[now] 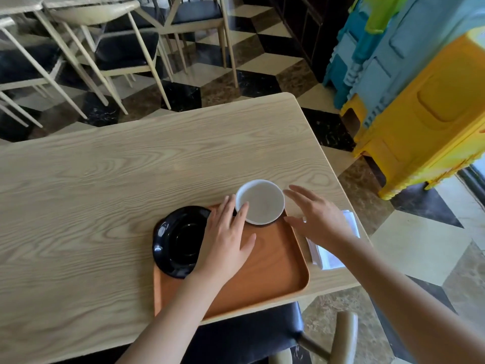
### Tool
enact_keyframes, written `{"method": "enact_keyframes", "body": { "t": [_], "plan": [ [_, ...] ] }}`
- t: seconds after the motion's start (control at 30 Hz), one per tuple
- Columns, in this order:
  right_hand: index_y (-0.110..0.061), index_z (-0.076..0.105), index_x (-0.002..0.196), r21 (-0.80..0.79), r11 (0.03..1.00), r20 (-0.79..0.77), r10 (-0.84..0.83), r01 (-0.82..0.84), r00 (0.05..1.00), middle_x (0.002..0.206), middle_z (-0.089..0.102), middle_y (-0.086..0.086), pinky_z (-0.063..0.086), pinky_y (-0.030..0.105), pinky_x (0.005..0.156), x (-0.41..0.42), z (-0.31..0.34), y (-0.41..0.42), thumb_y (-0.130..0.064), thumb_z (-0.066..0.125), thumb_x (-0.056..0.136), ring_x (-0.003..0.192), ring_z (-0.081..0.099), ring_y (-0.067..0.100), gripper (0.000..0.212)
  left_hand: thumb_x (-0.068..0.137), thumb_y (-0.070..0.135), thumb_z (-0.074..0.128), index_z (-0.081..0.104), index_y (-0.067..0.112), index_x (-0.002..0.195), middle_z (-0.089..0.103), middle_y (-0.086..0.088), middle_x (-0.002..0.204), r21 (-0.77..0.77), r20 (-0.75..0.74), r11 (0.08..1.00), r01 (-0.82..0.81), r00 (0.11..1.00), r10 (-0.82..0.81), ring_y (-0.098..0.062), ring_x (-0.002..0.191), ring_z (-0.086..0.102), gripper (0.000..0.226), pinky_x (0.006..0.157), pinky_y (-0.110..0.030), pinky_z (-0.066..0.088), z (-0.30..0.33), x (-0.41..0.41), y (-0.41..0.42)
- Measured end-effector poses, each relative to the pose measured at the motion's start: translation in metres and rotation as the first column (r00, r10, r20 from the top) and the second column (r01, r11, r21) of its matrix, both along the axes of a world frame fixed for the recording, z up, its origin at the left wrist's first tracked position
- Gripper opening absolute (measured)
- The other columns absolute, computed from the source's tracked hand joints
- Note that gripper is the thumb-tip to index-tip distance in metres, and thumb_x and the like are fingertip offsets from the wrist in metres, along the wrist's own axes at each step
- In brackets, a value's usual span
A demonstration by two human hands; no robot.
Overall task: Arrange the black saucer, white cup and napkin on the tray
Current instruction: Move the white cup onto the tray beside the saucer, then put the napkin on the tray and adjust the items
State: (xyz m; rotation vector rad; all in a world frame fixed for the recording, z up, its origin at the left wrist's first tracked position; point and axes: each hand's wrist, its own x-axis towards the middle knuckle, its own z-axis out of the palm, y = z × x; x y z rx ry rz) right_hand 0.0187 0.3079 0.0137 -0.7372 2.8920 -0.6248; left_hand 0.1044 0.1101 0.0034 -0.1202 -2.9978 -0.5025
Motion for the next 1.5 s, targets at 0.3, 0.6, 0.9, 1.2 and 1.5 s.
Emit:
{"method": "enact_keyframes", "body": {
  "t": [0.3, 0.6, 0.9, 1.2, 1.5],
  "plan": [
    [-0.009, 0.04, 0.134, 0.054, 0.881, 0.227, -0.469, 0.469, 0.854, 0.132, 0.048, 0.014, 0.043, 0.04, 0.093, 0.041, -0.028, 0.081, -0.019, 0.066, 0.081, 0.118, 0.047, 0.033, 0.059, 0.089, 0.034, 0.047, 0.011, 0.023, 0.146, 0.001, -0.013, 0.157, -0.006, 0.228, 0.912, 0.409, 0.889, -0.397, -0.024, 0.143, -0.004, 0.069, 0.114, -0.048, 0.001, -0.018, 0.018, 0.112],
    [-0.01, 0.046, 0.126, -0.044, 0.852, 0.271, -0.492, 0.522, 0.827, 0.113, 0.057, 0.02, 0.043, 0.038, 0.082, 0.044, -0.035, 0.086, -0.003, 0.056, 0.08, 0.102, 0.051, 0.035, 0.048, 0.093, 0.05, 0.03, -0.008, 0.028, 0.144, -0.021, -0.012, 0.154, -0.198, 0.381, 0.845, 0.496, 0.834, -0.4, -0.022, 0.14, -0.022, 0.068, 0.113, -0.044, -0.006, -0.045, 0.02, 0.125],
    [-0.03, 0.057, 0.121, -0.263, 0.78, 0.474, -0.408, 0.568, 0.78, 0.1, 0.064, 0.004, 0.052, 0.032, 0.071, 0.045, -0.012, 0.094, 0.001, 0.056, 0.081, 0.082, 0.061, 0.018, 0.05, 0.092, 0.024, 0.053, 0.045, 0.013, 0.131, 0.044, -0.008, 0.142, 0.536, 0.182, 0.843, 0.045, 0.969, -0.167, -0.016, 0.131, 0.038, 0.041, 0.107, -0.028, 0.032, -0.028, 0.021, 0.127],
    [-0.047, 0.061, 0.105, -0.556, 0.658, 0.571, -0.142, 0.508, 0.809, 0.096, 0.068, 0.016, 0.051, 0.049, 0.078, 0.075, 0.035, 0.071, 0.001, 0.059, 0.083, 0.086, 0.061, 0.035, 0.053, 0.086, 0.016, 0.062, 0.033, 0.026, 0.136, 0.06, 0.0, 0.114, 0.759, 0.635, -0.105, -0.643, 0.766, -0.102, -0.008, 0.097, 0.061, 0.059, 0.063, -0.023, 0.056, -0.006, 0.027, 0.097],
    [-0.037, 0.064, 0.104, -0.539, 0.646, 0.671, -0.058, 0.54, 0.739, 0.101, 0.067, 0.019, 0.051, 0.043, 0.077, 0.089, 0.016, 0.041, 0.005, 0.058, 0.082, 0.081, 0.062, 0.026, 0.048, 0.08, 0.006, 0.068, 0.04, 0.033, 0.129, 0.075, 0.004, 0.094, 0.853, 0.499, 0.094, -0.513, 0.856, 0.136, -0.006, 0.091, 0.067, 0.062, 0.064, -0.012, 0.05, -0.004, 0.063, 0.06]
  ]
}}
